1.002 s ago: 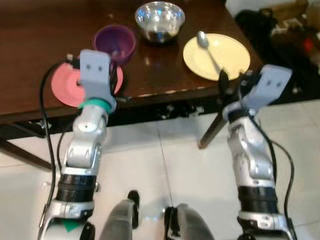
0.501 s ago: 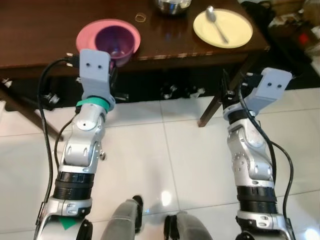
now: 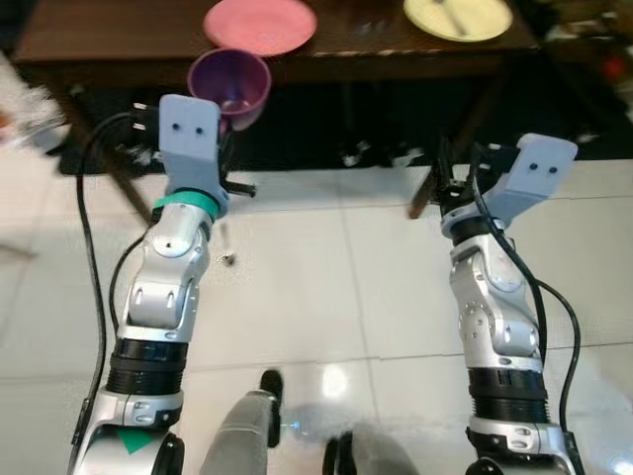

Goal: Setting the table

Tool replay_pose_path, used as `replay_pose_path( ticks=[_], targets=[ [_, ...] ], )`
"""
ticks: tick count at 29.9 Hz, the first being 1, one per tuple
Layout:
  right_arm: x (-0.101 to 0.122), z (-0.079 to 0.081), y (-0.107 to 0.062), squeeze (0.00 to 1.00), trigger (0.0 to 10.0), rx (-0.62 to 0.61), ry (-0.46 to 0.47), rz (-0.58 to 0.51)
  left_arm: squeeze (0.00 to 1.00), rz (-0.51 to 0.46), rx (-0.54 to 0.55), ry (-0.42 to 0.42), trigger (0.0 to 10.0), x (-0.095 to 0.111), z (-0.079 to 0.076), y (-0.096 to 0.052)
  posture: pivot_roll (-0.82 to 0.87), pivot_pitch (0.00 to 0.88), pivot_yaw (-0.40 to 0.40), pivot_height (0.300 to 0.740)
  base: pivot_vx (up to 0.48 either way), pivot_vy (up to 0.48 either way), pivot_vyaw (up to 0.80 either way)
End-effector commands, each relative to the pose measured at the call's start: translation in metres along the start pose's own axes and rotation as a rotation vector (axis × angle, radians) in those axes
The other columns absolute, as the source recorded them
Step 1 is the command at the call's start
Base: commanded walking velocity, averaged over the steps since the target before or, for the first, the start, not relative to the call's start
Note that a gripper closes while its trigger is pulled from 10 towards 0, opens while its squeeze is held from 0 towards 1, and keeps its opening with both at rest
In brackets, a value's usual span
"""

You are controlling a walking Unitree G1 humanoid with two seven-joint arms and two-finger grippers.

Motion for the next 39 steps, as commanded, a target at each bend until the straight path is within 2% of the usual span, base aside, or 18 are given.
replay_pose_path(
  ticks=[1, 5, 11, 39],
  targets=[
    [0.0019, -0.0057, -0.0015, 0.00, 10.0, -0.020, -0.005, -0.004, 0.00, -0.009, -0.023, -0.006, 10.0, 0.0026, -0.0066, -0.0003, 0.11, 0.113, 0.031, 0.740, -0.412, 0.000, 0.00],
    [0.0018, -0.0057, -0.0016, 0.00, 10.0, -0.020, -0.006, -0.003, 0.00, -0.007, -0.023, -0.007, 10.0, 0.0024, -0.0069, -0.0003, 0.11, 0.113, 0.031, 0.740, -0.382, 0.000, 0.00],
    [0.0018, -0.0058, -0.0017, 0.00, 10.0, -0.017, -0.012, 0.002, 0.00, 0.003, -0.028, -0.010, 10.0, 0.0016, -0.0084, 0.0002, 0.11, 0.114, 0.029, 0.740, 0.000, 0.000, 0.00],
    [-0.0001, -0.0050, -0.0013, 0.00, 10.0, 0.003, -0.039, 0.022, 0.00, 0.045, 0.002, 0.005, 10.0, -0.0033, -0.0069, 0.0021, 0.11, 0.108, 0.032, 0.740, 0.000, 0.000, 0.79]
  ],
)
Point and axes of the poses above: a point about 5 cm out from each wrist's last joint towards the gripper, its own y axis pointing out of the wrist towards the gripper, its own x axis along the axis of the wrist's last joint, z = x × y, the point moved 1 cm from there along y, pointing out of the wrist towards the gripper, and after that the axes turned 11 degrees about y, right-handed, at the moved point
